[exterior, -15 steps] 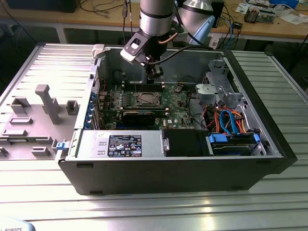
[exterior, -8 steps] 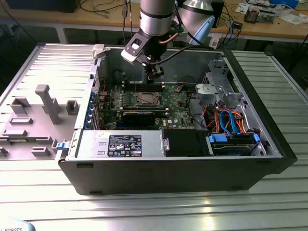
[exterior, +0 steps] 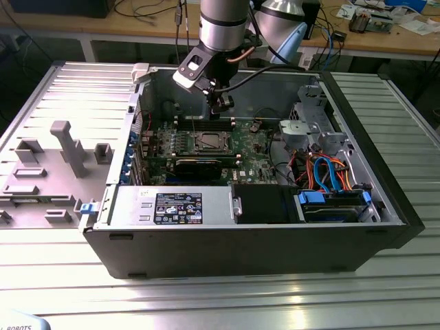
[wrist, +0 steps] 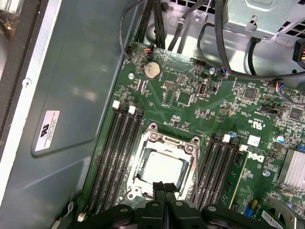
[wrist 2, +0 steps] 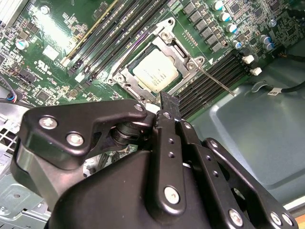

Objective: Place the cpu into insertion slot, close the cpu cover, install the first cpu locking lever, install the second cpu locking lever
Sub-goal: 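Install the first cpu locking lever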

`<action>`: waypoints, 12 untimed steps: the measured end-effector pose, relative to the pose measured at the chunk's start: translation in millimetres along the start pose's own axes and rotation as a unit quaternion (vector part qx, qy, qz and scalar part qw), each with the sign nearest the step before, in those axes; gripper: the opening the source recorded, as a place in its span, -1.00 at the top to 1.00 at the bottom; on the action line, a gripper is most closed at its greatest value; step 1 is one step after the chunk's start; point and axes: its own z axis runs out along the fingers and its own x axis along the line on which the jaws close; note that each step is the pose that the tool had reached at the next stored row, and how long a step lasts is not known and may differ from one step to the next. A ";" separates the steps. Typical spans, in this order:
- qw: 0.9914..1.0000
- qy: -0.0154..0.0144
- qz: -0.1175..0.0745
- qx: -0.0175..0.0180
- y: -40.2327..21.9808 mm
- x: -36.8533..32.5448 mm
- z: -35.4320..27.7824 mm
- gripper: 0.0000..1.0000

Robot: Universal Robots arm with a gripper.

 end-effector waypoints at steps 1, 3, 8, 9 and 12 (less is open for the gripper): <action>1.000 0.000 0.000 0.000 0.0 0.0 0.0 0.79; 1.000 0.000 0.000 0.000 0.0 0.0 0.0 0.79; 1.000 0.000 -0.007 0.001 0.0 0.0 0.0 0.79; 1.000 0.000 -0.009 0.001 0.0 0.0 0.0 0.79; 1.000 0.000 -0.022 0.002 0.0 0.0 0.0 0.79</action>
